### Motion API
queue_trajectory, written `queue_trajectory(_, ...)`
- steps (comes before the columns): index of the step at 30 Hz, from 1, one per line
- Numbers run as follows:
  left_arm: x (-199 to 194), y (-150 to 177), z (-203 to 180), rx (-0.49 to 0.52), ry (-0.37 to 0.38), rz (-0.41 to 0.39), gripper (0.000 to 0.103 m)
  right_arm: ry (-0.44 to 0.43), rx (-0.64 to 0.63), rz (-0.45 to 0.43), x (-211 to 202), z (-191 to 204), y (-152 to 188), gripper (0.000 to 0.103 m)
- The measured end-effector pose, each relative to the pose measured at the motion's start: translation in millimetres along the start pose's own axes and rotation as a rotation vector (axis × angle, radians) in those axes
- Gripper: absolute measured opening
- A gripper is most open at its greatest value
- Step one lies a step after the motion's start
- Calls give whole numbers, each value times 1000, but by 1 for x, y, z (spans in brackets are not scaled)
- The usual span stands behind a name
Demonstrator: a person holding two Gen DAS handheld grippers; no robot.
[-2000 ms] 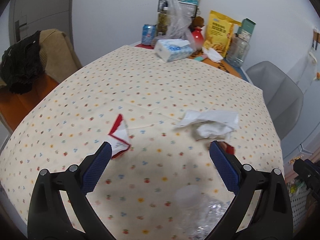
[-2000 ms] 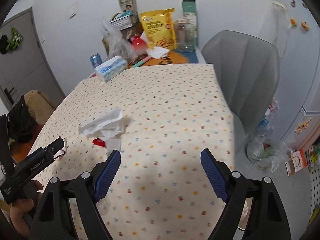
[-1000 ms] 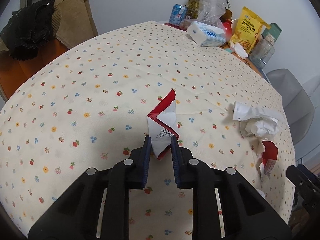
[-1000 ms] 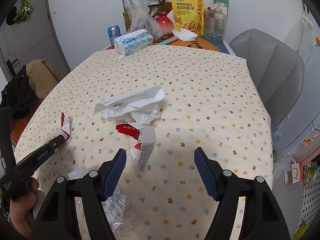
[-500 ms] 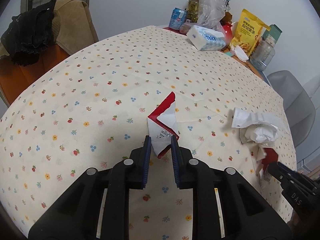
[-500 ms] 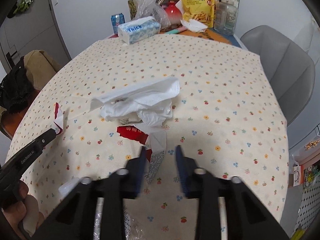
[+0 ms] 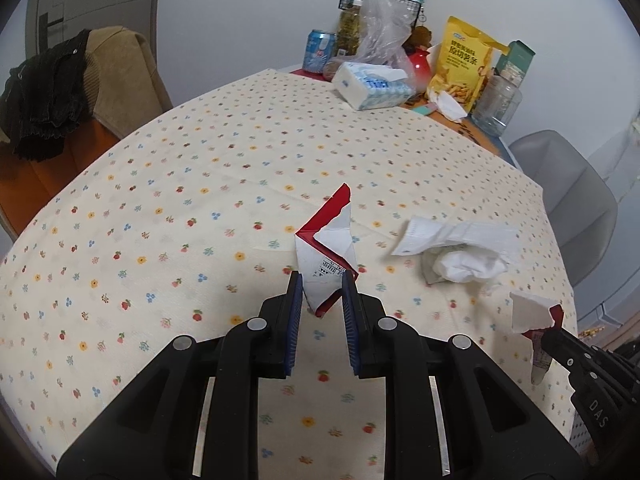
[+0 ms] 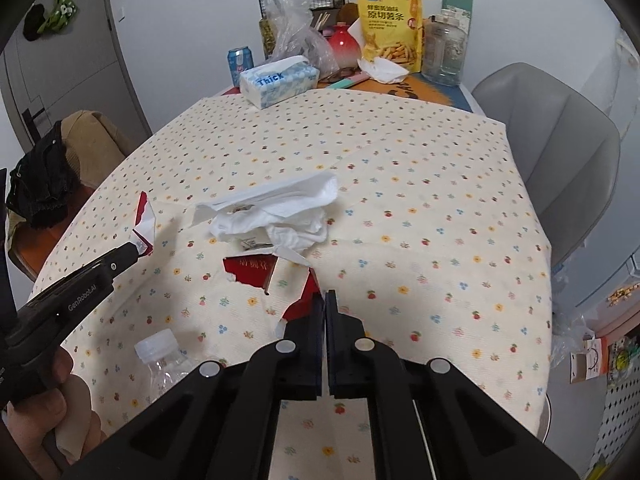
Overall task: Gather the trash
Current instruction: 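Carry the carton piece and red wrapper in both tools to the bin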
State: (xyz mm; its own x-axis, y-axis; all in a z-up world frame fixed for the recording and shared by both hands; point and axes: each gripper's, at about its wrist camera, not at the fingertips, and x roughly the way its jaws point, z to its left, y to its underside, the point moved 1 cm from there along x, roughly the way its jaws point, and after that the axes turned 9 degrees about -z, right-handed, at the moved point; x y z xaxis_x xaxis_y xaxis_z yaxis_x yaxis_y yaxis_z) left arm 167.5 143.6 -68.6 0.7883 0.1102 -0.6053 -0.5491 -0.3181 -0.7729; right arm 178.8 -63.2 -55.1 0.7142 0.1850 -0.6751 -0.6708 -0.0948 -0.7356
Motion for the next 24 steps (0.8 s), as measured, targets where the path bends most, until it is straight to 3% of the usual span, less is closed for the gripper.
queue_trajectory(11, -25, 1, -58, 74, 73, -41, 20, 40, 60, -45, -37, -48, 7, 3)
queue_trajectory(24, -39, 11, -137, 170, 203, -43, 20, 158, 170, -83, -80, -123, 22, 3)
